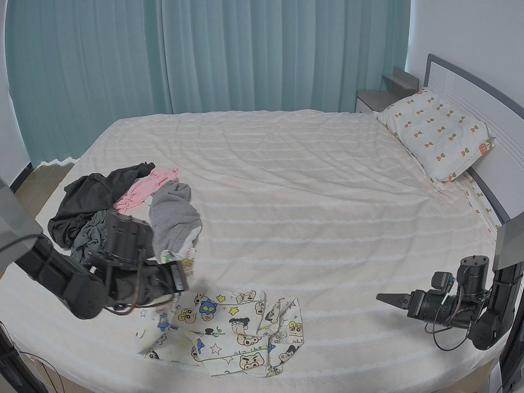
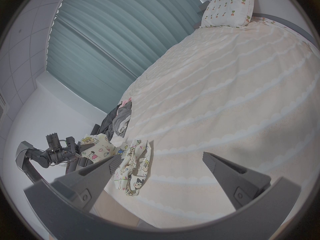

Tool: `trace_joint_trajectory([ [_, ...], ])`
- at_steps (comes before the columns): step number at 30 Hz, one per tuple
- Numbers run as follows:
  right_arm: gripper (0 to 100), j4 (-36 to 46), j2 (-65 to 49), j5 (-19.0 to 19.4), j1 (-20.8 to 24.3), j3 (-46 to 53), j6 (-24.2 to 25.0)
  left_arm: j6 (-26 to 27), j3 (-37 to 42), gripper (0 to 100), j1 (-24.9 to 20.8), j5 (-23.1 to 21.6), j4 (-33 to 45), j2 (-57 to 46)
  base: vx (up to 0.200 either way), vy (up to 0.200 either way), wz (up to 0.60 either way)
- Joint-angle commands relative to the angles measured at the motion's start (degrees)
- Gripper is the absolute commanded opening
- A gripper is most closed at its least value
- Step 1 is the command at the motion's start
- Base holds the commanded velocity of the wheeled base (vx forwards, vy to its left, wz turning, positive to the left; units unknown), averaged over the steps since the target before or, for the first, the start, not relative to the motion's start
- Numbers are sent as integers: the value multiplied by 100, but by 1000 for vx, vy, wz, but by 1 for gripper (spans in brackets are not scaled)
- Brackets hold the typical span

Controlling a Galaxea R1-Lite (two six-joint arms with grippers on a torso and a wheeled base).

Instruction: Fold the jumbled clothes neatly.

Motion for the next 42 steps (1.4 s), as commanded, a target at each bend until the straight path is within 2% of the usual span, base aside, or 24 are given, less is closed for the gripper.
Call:
trace_joint_trajectory([
  [1,100,-58,0,1,-7,84,-5,-614,-738,0,-1149,457,-143,1042,0,0,0],
  [5,100,-58,18,1,-7,84,-5,-860,-922,0,-1510,457,-179,1279,0,0,0],
  [15,100,-49,18,1,10,84,-5,-1062,-1010,0,-1800,457,-433,1542,0,0,0],
  [16,100,-49,27,1,10,84,-5,-1062,-1010,100,-1800,457,-425,1542,0,0,0],
  [24,100,-49,62,1,19,84,-5,-1053,-931,100,-1791,509,-451,1578,0,0,0],
  [28,100,-49,132,-8,37,84,-5,-1071,-738,100,-1721,509,-425,1173,0,0,0],
  [37,100,-49,185,-8,116,84,-5,-1124,554,100,-1483,422,-653,40,0,0,0],
  [38,100,-49,185,-8,177,84,-5,-1396,941,100,-1457,369,-1005,-92,0,0,0],
  [40,100,-49,185,-8,204,84,-5,-1616,1126,100,-1457,299,-1251,-101,0,0,0],
  [42,100,-49,194,-16,256,84,12,-1976,1512,100,-1387,167,-1901,-48,0,0,0],
])
